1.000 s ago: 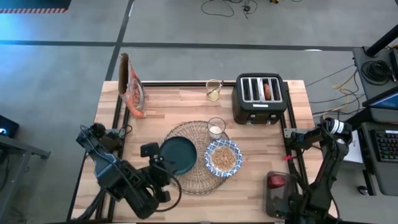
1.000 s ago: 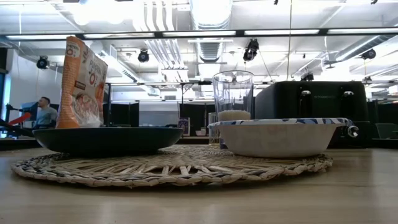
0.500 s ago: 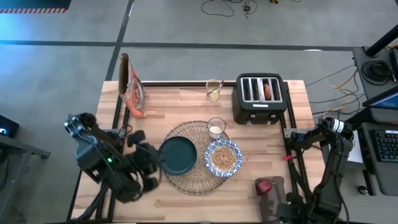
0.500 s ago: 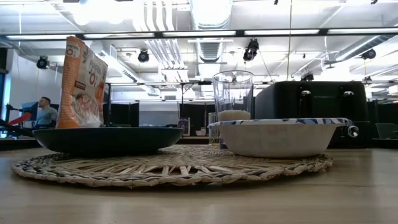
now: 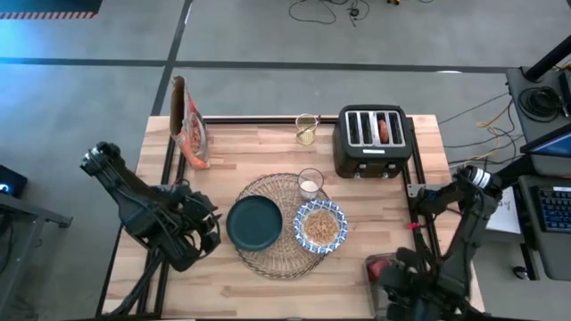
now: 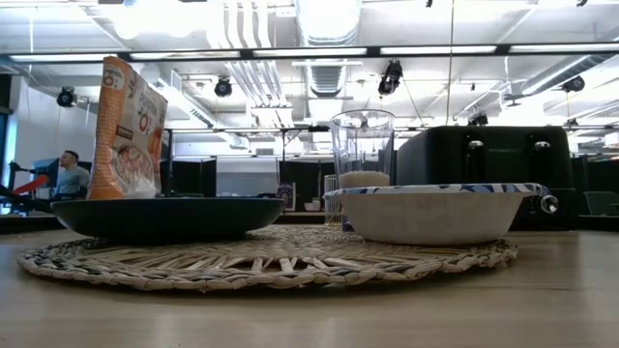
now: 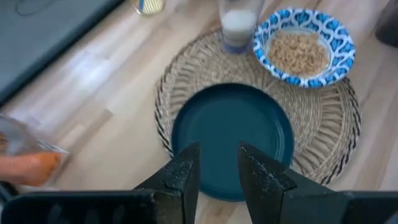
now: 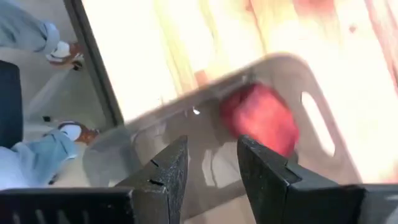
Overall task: Arrange a breakfast setting
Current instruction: Move the black bin to the bottom right of the table
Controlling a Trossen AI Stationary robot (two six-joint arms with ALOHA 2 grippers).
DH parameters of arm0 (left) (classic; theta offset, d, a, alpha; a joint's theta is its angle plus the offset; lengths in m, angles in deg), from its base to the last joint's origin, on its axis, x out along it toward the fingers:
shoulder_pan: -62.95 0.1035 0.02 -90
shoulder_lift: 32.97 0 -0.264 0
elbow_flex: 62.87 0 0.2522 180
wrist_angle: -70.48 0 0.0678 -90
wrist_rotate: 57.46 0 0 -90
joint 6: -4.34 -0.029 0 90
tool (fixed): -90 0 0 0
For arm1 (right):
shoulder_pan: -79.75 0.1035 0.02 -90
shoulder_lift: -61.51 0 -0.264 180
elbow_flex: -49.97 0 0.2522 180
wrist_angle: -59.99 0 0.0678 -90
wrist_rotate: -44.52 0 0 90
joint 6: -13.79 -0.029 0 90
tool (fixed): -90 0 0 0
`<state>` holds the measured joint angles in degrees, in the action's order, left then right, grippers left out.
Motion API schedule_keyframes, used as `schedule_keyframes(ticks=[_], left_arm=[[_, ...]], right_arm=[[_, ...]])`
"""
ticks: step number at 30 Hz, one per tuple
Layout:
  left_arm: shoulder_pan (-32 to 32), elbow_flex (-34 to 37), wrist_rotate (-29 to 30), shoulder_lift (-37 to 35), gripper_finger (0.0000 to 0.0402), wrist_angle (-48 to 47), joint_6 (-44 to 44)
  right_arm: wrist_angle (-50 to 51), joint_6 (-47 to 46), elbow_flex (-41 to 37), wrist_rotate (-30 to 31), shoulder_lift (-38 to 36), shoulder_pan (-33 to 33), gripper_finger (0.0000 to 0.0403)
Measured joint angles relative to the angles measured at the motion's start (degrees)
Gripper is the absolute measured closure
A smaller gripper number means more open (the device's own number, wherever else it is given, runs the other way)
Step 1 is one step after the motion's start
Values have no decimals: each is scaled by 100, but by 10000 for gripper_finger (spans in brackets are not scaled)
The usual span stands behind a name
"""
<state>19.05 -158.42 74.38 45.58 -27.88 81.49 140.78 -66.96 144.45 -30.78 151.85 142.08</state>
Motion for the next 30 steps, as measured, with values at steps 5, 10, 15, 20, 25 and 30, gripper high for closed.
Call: schedule_keyframes(ticks=[5,10,15,20,25,30], left_arm=[[-134,909,-91,-274,314,772,40],[-183,1543,88,-397,314,1159,39],[-181,2014,161,-404,314,1255,142],[-201,2130,112,-404,314,1252,241],[-207,2020,423,-399,314,1289,247],[-207,1894,692,-397,314,1350,291]], right_arm=[[-197,1061,16,-4,0,-593,275],[-910,2041,-252,251,39,-1308,275],[-1387,1856,-762,47,70,-1710,275],[-1406,1247,-912,-231,55,-1727,275],[-1384,772,-1098,-629,52,-1629,275],[-1376,489,-1298,-1133,37,-1350,275]])
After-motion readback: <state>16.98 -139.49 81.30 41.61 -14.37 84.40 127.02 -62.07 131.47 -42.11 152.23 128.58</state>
